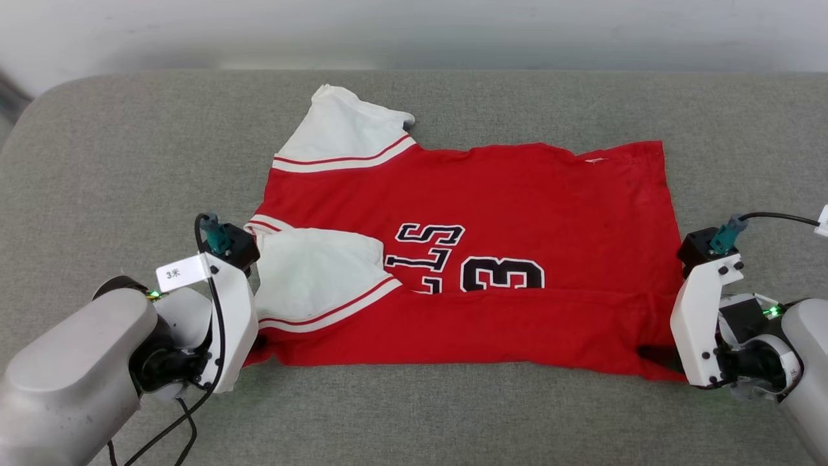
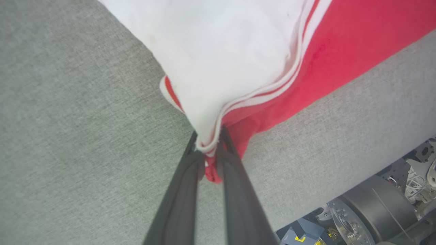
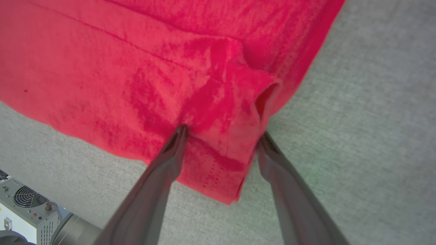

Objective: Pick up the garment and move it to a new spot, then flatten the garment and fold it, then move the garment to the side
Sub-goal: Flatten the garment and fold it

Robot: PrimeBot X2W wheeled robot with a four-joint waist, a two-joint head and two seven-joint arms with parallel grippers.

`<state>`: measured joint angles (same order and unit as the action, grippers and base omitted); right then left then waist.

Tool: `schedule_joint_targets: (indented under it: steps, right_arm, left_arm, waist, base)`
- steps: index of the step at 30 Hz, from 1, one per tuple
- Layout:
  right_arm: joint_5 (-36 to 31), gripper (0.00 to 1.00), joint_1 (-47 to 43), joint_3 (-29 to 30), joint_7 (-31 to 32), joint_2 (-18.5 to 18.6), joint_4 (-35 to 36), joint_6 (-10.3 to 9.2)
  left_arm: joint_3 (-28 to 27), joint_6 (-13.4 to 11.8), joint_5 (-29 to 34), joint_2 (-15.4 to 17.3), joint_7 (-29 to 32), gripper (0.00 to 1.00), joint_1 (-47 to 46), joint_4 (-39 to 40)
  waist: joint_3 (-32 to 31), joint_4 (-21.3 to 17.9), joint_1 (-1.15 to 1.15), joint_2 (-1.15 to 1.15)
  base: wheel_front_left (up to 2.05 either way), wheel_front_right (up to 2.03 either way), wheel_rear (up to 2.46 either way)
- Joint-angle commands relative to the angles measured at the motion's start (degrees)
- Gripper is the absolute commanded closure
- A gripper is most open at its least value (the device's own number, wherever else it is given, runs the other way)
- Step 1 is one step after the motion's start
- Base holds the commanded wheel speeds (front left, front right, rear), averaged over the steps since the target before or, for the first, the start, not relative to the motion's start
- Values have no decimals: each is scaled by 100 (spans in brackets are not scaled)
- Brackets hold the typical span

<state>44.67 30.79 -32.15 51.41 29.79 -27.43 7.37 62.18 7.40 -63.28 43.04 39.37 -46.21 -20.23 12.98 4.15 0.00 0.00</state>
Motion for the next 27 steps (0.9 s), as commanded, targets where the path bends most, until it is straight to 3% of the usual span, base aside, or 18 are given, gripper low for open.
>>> schedule_joint_targets:
  steps: [1, 2, 3, 4, 10, 21, 27]
  right_arm:
    - [69, 0, -456, -363, 64, -340, -197, 24]
    - [93, 0, -460, -438, 35, -325, -196, 27]
    - [108, 60, -428, -476, -32, -286, -168, 27]
    - [133, 100, -387, -491, -102, -228, -143, 27]
    - [272, 100, -207, -619, -490, 339, 166, 17]
    - [807, 100, -698, -710, -892, 1387, 1154, 9]
    - [934, 100, -1219, -578, -853, 1624, 1393, 8]
  left_arm:
    - [2, -1, -28, 8, -29, 100, -17, -2]
    - [4, -1, -42, 9, -38, 100, 0, -11]
    - [10, -1, -50, 8, -44, 100, 26, -24]
    - [21, -1, -50, 8, -55, 100, 57, -42]
    - [34, -1, -198, 29, -174, 100, 256, -91]
    - [137, -64, -429, 481, -223, 100, 795, 454]
    - [240, -203, -519, 527, -284, 100, 1183, 635]
  waist:
    - [8, 2, 0, 0]
    - [1, -4, 0, 0]
    - [-20, -12, 0, 0]
    - [-55, -21, 0, 0]
    - [-415, -64, 0, 0]
    - [-893, -31, 0, 0]
    - [-800, -77, 0, 0]
  base:
    - [0, 0, 0]
    - [0, 0, 0]
    - [0, 0, 0]
    - [0, 0, 0]
    - [0, 0, 0]
    - [0, 0, 0]
    - [0, 0, 0]
